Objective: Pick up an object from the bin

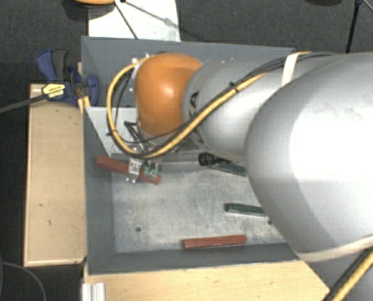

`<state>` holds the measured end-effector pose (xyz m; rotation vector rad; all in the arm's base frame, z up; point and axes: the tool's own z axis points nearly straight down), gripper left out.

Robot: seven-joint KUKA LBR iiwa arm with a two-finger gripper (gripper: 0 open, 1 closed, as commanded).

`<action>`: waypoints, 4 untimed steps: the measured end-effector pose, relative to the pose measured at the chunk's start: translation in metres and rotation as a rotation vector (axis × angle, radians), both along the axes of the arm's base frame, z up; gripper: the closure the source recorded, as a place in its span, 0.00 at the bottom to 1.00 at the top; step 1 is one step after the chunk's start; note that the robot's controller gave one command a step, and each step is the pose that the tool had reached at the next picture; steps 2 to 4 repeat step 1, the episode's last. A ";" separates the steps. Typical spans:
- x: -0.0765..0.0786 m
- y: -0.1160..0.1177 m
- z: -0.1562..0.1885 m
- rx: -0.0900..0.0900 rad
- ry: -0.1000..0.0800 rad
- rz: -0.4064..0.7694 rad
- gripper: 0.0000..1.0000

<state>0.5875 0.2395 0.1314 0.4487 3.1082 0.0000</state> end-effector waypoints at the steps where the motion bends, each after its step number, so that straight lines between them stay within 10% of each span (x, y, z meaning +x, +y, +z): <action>1: 0.000 -0.005 0.089 0.001 0.000 0.016 1.00; 4: 0.000 -0.005 0.089 0.001 0.000 0.016 1.00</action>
Offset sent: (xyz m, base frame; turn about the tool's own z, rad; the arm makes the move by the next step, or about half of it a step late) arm 0.0000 0.0000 0.0000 0.0000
